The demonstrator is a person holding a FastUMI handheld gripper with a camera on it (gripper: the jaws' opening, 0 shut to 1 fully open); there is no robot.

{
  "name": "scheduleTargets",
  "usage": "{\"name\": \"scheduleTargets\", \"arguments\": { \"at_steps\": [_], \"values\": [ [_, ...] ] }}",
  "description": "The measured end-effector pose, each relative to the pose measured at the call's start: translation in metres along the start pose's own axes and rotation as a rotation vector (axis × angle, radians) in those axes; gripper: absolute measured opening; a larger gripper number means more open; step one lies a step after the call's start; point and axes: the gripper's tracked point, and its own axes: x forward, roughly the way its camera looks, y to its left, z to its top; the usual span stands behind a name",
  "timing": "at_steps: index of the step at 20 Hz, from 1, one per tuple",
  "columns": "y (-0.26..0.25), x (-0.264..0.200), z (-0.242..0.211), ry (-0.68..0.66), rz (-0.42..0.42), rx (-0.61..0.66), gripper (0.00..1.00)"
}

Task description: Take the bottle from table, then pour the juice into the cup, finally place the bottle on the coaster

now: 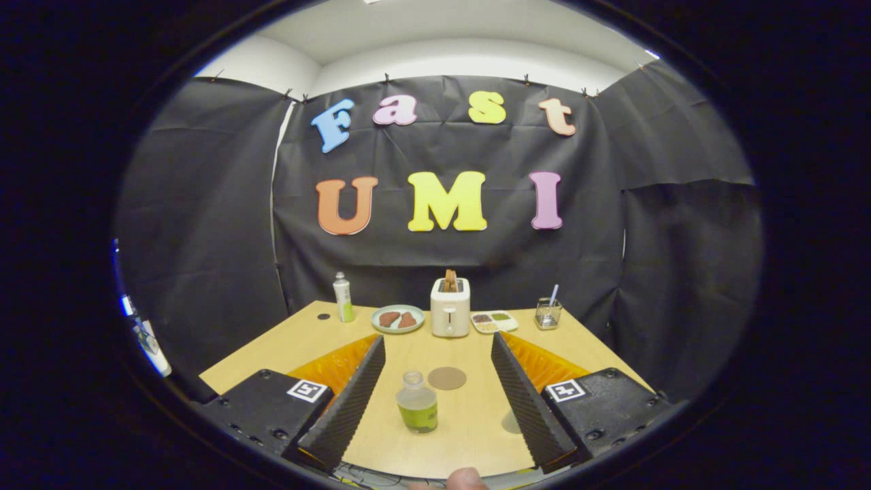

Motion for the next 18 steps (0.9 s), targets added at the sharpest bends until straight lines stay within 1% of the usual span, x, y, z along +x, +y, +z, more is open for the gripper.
{"name": "scheduleTargets", "arguments": {
  "at_steps": [4,7,10,13,18],
  "values": [
    [0.011,0.007,-0.046,0.082,0.013,0.028,1.0],
    [0.012,0.019,-0.088,0.161,0.0,0.044,1.0],
    [0.013,0.036,-0.132,0.231,-0.019,0.05,1.0],
    [0.015,0.057,-0.171,0.27,-0.026,0.045,1.0],
    [0.016,0.092,-0.225,0.346,-0.049,0.105,1.0]
  ]
}}
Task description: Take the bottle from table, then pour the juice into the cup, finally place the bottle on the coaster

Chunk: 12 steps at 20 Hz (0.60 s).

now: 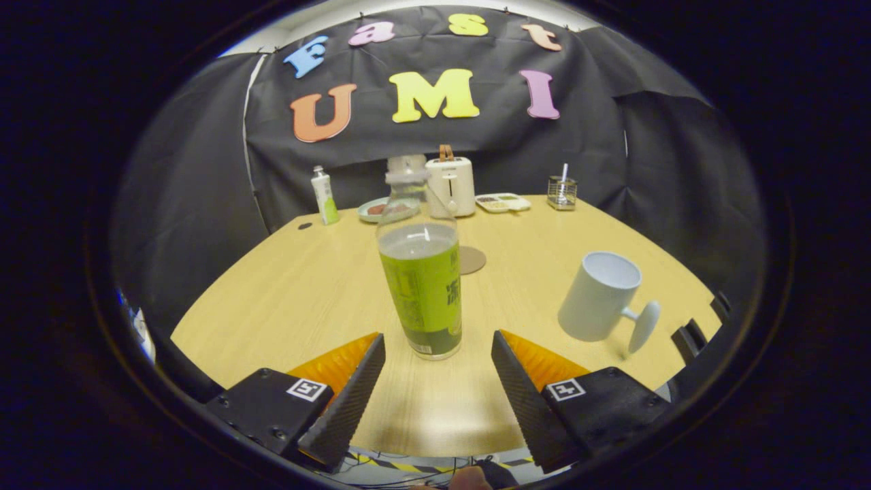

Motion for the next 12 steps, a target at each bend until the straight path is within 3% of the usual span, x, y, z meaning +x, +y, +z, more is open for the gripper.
{"name": "scheduleTargets", "arguments": {
  "at_steps": [6,12],
  "values": [
    [0.006,0.042,-0.019,0.032,-0.01,-0.035,1.0],
    [0.009,0.062,-0.006,0.031,-0.01,-0.034,1.0]
  ]
}}
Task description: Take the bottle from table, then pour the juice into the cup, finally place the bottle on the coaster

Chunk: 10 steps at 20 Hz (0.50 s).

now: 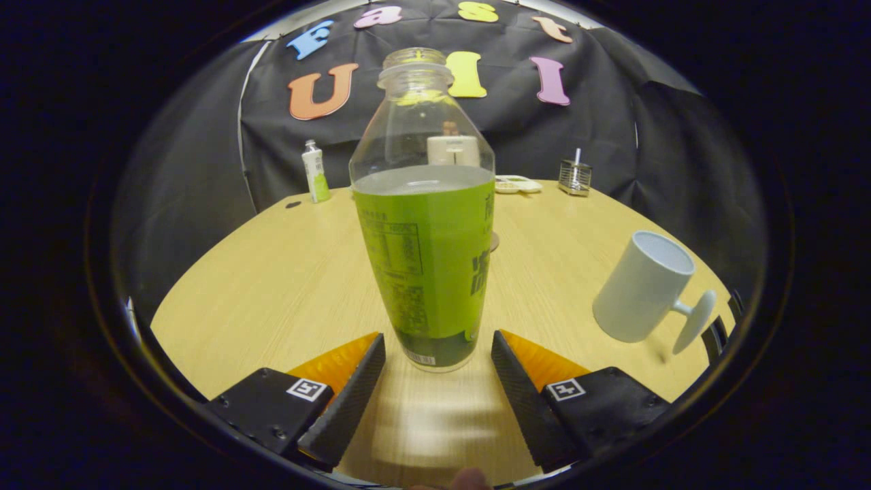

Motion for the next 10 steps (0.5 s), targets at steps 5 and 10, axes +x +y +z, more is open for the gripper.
{"name": "scheduleTargets", "arguments": {
  "at_steps": [5,10],
  "values": [
    [0.007,0.014,0.007,0.006,0.026,0.026,1.0],
    [0.009,0.014,0.005,0.048,0.063,0.082,0.96]
  ]
}}
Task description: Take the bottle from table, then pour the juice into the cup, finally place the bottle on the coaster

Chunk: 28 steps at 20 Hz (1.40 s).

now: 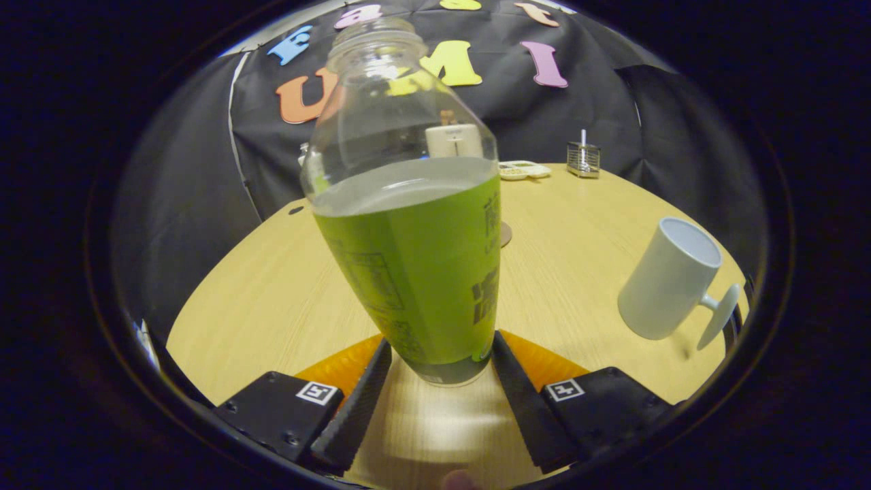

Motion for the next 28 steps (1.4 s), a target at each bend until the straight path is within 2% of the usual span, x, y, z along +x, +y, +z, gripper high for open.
{"name": "scheduleTargets", "arguments": {
  "at_steps": [2,5,9,13,19,28],
  "values": [
    [-0.002,-0.002,0.001,0.011,0.003,0.019,0.87],
    [-0.005,-0.008,0.002,0.031,0.017,0.046,0.84],
    [-0.003,-0.032,0.01,0.071,0.09,0.143,0.81],
    [-0.007,-0.055,0.025,0.103,0.165,0.265,0.8],
    [-0.015,-0.079,0.044,0.152,0.286,0.512,0.79],
    [-0.015,-0.092,0.058,0.182,0.404,0.711,0.78]
  ]
}}
